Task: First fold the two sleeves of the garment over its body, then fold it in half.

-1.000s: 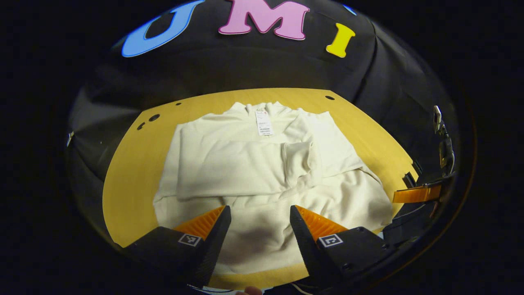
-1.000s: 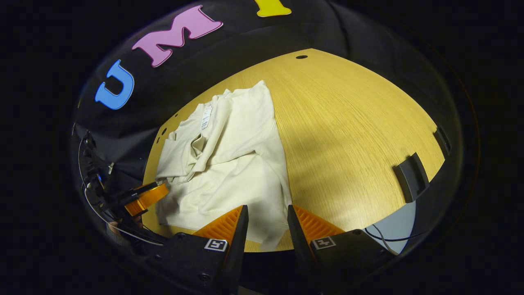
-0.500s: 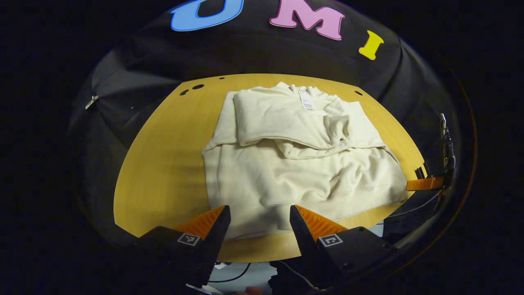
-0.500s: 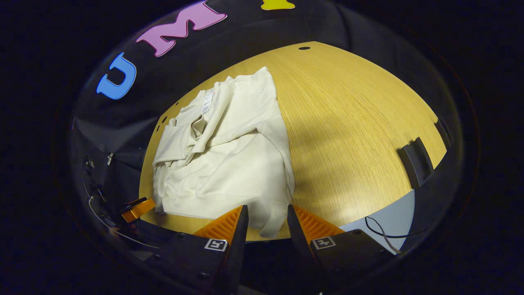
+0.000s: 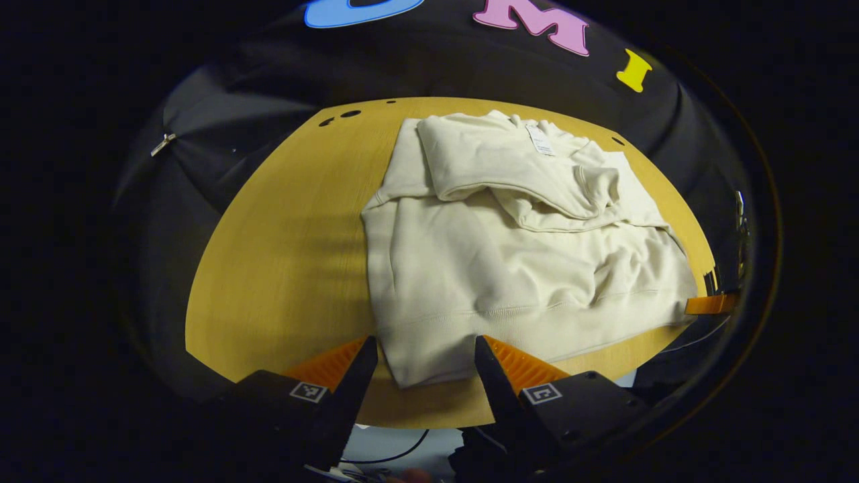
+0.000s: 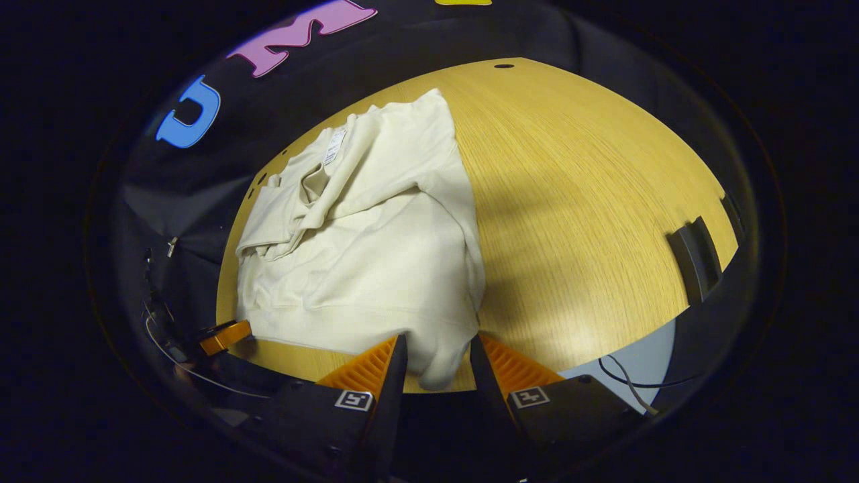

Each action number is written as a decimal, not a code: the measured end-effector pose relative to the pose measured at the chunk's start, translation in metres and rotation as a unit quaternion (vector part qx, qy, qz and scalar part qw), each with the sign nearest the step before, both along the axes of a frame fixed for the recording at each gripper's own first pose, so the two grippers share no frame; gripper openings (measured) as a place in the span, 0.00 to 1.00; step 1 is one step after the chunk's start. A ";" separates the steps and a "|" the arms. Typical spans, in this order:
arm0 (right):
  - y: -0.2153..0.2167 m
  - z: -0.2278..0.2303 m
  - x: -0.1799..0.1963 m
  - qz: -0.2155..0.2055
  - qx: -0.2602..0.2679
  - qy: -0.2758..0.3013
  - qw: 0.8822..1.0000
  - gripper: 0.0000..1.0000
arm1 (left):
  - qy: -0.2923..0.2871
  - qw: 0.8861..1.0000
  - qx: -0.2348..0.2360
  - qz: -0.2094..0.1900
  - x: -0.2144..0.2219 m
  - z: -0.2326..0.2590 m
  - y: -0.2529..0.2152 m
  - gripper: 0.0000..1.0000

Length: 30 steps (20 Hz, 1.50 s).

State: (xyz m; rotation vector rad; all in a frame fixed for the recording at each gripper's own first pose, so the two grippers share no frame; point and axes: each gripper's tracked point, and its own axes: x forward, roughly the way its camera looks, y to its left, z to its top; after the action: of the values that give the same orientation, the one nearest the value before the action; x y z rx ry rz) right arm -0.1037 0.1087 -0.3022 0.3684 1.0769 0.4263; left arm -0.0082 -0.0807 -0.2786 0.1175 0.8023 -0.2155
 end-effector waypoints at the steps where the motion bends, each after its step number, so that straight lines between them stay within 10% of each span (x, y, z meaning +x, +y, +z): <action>1: 0.001 0.002 0.002 0.003 -0.002 -0.003 1.000 0.59 | 0.003 1.000 -0.003 -0.001 0.001 -0.001 -0.003 0.90; 7: 0.010 -0.008 -0.002 0.078 -0.119 -0.035 0.989 0.58 | -0.002 1.000 0.008 -0.023 0.004 -0.004 -0.015 0.92; 8: 0.013 -0.007 -0.001 0.112 -0.151 -0.057 0.981 0.45 | -0.007 0.999 0.001 -0.042 0.003 -0.004 -0.022 0.88; 9: 0.026 -0.005 -0.003 0.139 -0.153 -0.079 0.975 0.54 | -0.018 0.998 -0.006 -0.063 0.003 -0.003 -0.029 0.65; 11: 0.038 -0.002 -0.002 0.141 -0.143 -0.111 0.973 0.10 | -0.034 0.997 -0.015 -0.067 0.007 -0.001 -0.037 0.18; 13: 0.042 0.001 -0.001 0.128 -0.108 -0.109 0.980 0.08 | -0.026 0.998 -0.026 -0.050 0.010 0.000 -0.035 0.08; 30: 0.052 0.136 0.064 -0.004 0.099 -0.167 0.981 0.05 | -0.085 0.991 -0.100 -0.036 0.033 0.106 -0.044 0.06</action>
State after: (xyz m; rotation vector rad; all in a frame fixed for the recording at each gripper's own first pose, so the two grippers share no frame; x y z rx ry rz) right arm -0.0394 0.1607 -0.1667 0.4595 0.7069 0.5688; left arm 0.0251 -0.1246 -0.1724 -0.0248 0.6028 -0.3480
